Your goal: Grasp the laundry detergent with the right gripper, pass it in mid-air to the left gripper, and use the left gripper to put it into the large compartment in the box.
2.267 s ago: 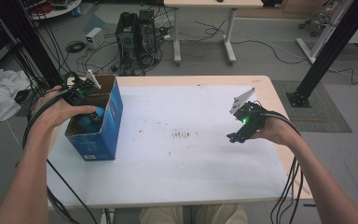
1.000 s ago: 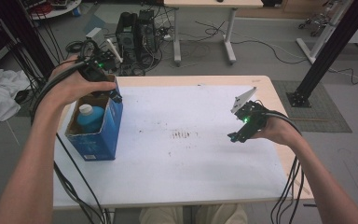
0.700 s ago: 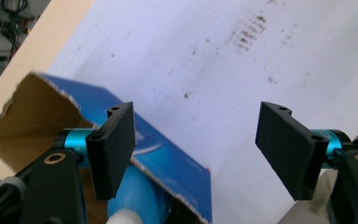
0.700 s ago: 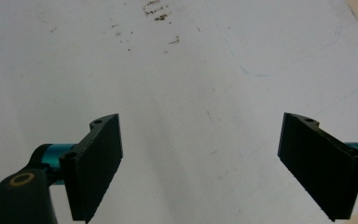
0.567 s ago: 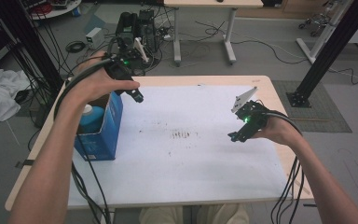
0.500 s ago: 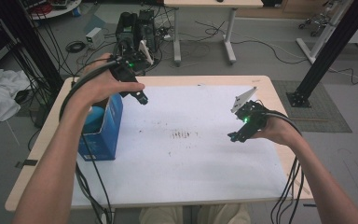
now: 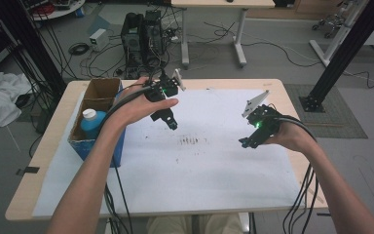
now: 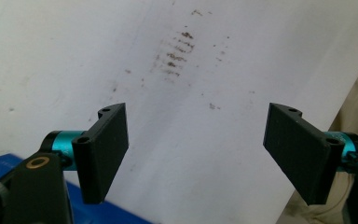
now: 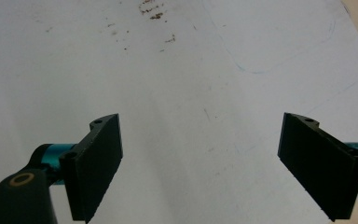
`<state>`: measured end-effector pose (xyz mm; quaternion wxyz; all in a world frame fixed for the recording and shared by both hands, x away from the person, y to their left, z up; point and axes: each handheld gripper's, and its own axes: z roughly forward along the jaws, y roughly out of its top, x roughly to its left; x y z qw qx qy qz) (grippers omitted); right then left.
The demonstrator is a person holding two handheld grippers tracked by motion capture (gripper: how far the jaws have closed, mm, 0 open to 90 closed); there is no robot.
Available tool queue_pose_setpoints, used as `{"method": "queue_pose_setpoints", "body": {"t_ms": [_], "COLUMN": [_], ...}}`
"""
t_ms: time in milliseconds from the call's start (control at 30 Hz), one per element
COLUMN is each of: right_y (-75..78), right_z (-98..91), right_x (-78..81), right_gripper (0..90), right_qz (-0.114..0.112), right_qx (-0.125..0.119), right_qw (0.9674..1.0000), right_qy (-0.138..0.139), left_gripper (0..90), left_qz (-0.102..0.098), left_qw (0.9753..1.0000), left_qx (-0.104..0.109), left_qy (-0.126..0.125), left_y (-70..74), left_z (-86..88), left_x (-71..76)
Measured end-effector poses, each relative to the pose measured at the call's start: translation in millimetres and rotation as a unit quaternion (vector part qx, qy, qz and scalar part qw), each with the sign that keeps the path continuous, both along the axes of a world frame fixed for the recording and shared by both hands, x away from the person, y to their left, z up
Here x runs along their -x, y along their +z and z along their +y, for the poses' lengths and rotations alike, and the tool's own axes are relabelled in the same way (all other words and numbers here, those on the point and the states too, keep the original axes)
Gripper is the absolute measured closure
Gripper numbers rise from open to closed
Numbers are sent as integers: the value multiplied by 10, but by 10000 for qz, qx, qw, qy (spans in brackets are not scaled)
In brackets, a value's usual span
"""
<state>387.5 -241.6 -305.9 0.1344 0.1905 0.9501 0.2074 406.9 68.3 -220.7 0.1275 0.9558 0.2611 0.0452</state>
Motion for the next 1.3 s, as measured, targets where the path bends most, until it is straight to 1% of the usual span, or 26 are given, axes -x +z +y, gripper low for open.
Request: {"method": "queue_pose_setpoints", "body": {"t_ms": [33, 67, 100, 133, 167, 200, 233, 267, 300, 333, 367, 400, 433, 467, 500, 600, 700, 733, 767, 833, 967, 1000, 1100, 1167, 1200, 1300], "right_y": [-2, -1, 2, -2, 2, -3, -13, -13, 2, -25, -15, 1, 1, -23, -24, -3, -22, -25, 5, 5, 9, 11, 10, 10, 8, 1], "right_z": [16, 7, -29, -37, -18, -39, -48, -48, -25, -51, -48, -3, -3, -51, -42, -44, -40, -51, -42, -41, -38, -39, -43, -43, -37, -50], "right_x": [5, 1, 2, 0, 1, 3, 6, 6, -1, -5, 5, 2, 2, -2, -11, -4, -9, -5, 2, 2, 9, 10, 13, 12, 8, 29], "right_gripper": [131, 131, 130, 130, 131, 130, 131, 131, 131, 131, 131, 131, 131, 131, 131, 131, 131, 130, 131, 131, 131, 131, 131, 131, 130, 130], "right_qz": [16, 8, 7, -8, -2, -4, 11, 11, -6, 24, 13, 7, 7, 21, 31, 6, 29, 27, 8, 6, 7, 3, -7, -8, 10, -30], "right_qx": [-6, 7, 9, 1, 7, -1, 2, 2, 5, 8, 4, 7, 7, 10, 7, -12, 0, 6, -1, -3, -1, 0, -1, -3, 5, -38], "right_qw": [10000, 10000, 10000, 10000, 10000, 10000, 10000, 10000, 10000, 10000, 10000, 10000, 10000, 10000, 10000, 10000, 10000, 10000, 10000, 10000, 10000, 10000, 10000, 10000, 10000, 10000], "right_qy": [18, 9, -48, -42, -37, -60, -65, -65, -33, -68, -64, -17, -17, -62, -46, -54, -62, -69, -53, -33, -29, -29, -35, -32, -30, -70], "left_gripper": [223, 223, 222, 222, 222, 222, 222, 222, 222, 223, 222, 222, 222, 223, 222, 222, 222, 222, 222, 223, 222, 223, 222, 222, 223, 223], "left_qz": [42, 189, 201, 169, 215, 194, 233, 183, 249, 235, 249, 120, 247, 237, 253, 238, 249, 264, 265, 265, 256, 236, 254, 253, 236, 217], "left_qw": [10000, 9998, 9997, 9998, 9997, 9998, 9996, 9998, 9994, 9996, 9995, 9999, 9995, 9996, 9994, 9995, 9994, 9993, 9993, 9993, 9994, 9994, 9995, 9994, 9995, 9996], "left_qx": [22, 65, 68, 81, 79, 72, 65, 79, 73, 71, 52, 69, 72, 94, 51, 60, 81, 22, 31, 27, 7, 48, -33, 20, -22, -10], "left_qy": [-10, -67, -88, -58, -97, -72, -150, -60, -209, -151, -211, -47, -201, -115, -228, -221, -211, -249, -246, -257, -218, -229, -200, -226, -190, -167], "left_y": [-65, -240, -266, -201, -276, -249, -309, -227, -323, -311, -328, -134, -320, -300, -330, -332, -325, -337, -345, -344, -346, -330, -350, -347, -369, -399], "left_z": [-36, -125, -141, -101, -148, -129, -180, -116, -209, -183, -222, -70, -203, -167, -225, -217, -210, -212, -207, -208, -192, -221, -192, -194, -196, -185], "left_x": [-2, -32, -34, -25, -34, -33, -26, -29, -13, -23, -12, -13, -14, -30, -14, -23, -13, -17, -9, -12, -6, -23, -4, -9, 7, 14]}}
